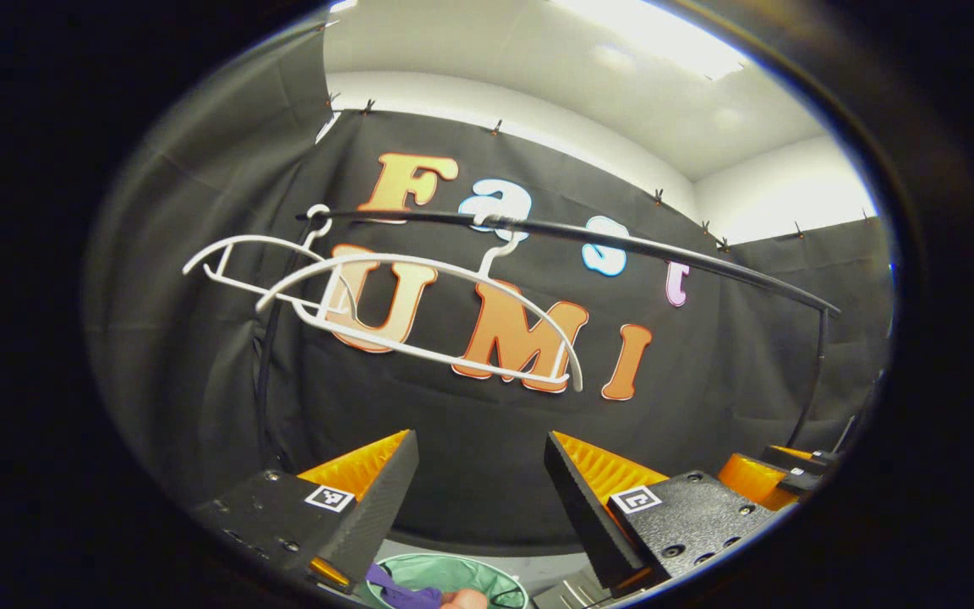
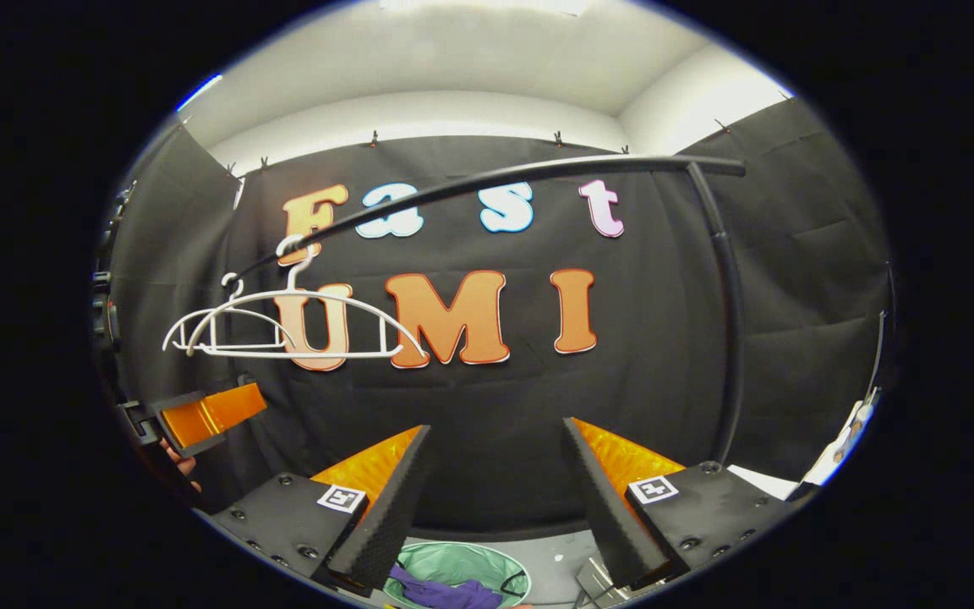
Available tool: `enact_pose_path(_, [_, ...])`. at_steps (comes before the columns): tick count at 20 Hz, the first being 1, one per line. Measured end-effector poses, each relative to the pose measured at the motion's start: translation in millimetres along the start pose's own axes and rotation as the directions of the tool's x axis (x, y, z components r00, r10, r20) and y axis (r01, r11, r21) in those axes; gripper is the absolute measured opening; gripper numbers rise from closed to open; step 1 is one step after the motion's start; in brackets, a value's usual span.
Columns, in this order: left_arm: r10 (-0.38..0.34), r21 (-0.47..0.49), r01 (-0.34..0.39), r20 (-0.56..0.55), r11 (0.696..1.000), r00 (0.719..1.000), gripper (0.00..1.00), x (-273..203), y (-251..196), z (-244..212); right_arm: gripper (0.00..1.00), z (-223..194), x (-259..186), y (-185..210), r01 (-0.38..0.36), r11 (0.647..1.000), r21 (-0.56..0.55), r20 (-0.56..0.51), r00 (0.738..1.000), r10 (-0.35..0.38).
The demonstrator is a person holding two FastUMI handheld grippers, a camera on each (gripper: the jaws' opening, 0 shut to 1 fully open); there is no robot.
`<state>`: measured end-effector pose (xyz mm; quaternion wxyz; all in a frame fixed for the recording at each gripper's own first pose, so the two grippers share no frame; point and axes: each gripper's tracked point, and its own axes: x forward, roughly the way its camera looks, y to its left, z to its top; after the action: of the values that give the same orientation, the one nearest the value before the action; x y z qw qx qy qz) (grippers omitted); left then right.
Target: Grasp the clothes on the hanger with both hands and then place them into the laundry hamper below.
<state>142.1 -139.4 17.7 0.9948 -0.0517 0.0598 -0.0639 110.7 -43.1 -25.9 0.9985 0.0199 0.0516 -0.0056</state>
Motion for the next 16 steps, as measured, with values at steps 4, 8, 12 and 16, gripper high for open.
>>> enact_pose_path(4, [0.037, -0.057, -0.037, -0.007, 0.998, 0.999, 0.92, -41.1, -27.5, -1.3, 0.89, 18.0, -41.2, -12.0, -0.048, 0.999, -0.017, 0.039, 0.998, 0.049])
enact_pose_path(8, [0.074, -0.068, -0.071, 0.042, 0.995, 0.996, 0.92, -72.7, -36.4, 9.8, 0.98, 19.4, -71.5, -17.1, -0.116, 0.993, 0.001, 0.038, 0.993, 0.116])
enact_pose_path(12, [0.102, -0.053, -0.099, 0.051, 0.994, 0.994, 0.99, -95.0, -36.3, 16.6, 0.98, 15.9, -91.0, -23.8, -0.148, 0.988, -0.030, 0.018, 0.989, 0.149])
enact_pose_path(16, [0.148, -0.016, -0.148, 0.074, 0.989, 0.986, 0.92, -105.9, -27.0, 17.1, 0.98, 11.2, -102.8, -39.4, -0.146, 0.989, -0.017, 0.015, 0.989, 0.147])
